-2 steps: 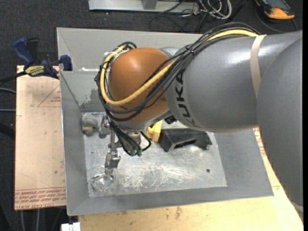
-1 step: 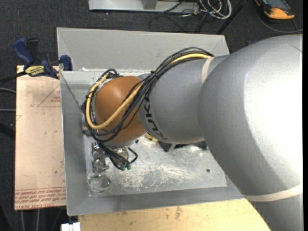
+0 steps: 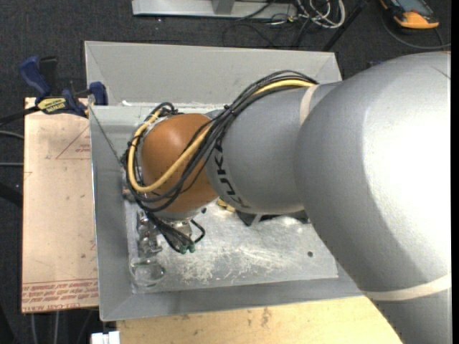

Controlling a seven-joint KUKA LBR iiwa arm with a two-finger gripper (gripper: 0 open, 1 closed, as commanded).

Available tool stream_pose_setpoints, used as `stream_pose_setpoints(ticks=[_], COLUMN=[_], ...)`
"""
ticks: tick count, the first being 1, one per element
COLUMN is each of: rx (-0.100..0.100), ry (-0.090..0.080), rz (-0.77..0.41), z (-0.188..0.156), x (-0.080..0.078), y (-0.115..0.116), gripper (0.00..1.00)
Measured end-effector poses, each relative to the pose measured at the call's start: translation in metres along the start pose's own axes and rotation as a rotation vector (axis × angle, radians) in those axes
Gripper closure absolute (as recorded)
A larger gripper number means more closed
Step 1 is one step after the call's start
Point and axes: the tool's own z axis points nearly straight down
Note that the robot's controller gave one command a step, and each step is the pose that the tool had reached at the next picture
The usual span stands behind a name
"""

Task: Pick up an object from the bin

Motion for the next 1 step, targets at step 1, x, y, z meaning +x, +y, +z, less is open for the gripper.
stream_pose_setpoints(ticks=[1], rx=[0.003], ry=[0.002], rz=[-0.325], z=[0.0066], x=[0.0376], y=[-0.0764], gripper=[0.00])
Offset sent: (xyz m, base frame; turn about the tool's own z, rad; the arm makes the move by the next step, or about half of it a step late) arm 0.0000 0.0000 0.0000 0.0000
